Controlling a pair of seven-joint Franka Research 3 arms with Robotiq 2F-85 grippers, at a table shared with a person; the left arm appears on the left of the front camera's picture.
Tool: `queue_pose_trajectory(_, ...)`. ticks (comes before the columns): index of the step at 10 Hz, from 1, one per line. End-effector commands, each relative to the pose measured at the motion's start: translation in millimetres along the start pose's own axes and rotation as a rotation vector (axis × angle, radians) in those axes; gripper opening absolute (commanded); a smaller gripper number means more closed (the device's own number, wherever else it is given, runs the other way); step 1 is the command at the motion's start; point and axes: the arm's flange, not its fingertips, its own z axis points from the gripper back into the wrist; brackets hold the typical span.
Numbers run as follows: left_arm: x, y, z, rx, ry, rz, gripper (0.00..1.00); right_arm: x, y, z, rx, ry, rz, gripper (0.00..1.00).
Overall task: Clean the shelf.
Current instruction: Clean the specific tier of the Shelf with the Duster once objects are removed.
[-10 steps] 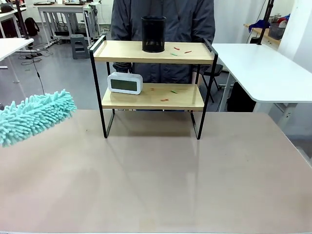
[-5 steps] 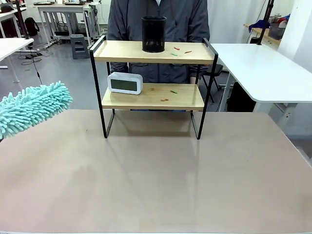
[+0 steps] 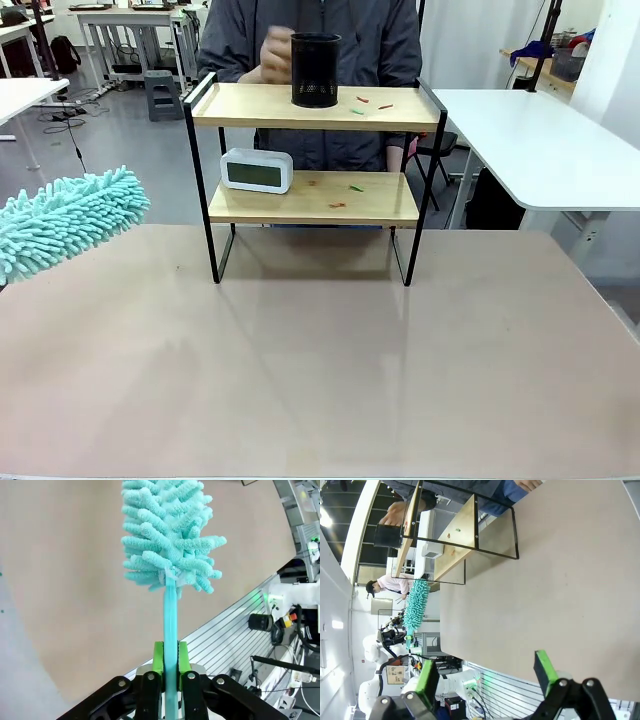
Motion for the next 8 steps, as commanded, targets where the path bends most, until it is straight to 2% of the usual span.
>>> queue_pose_trajectory(1,1.6,-0.5,1.5,-0.004,-0.023,0.009,0.00,1.9,1.1,-0.4,0.017,-0.009,0.024,1.00)
queue_pose_trajectory(8,1.6,-0.5,1.5,-0.004,-0.023,0.009,0.00,1.9,1.1,-0.4,0.017,-0.009,0.024,1.00)
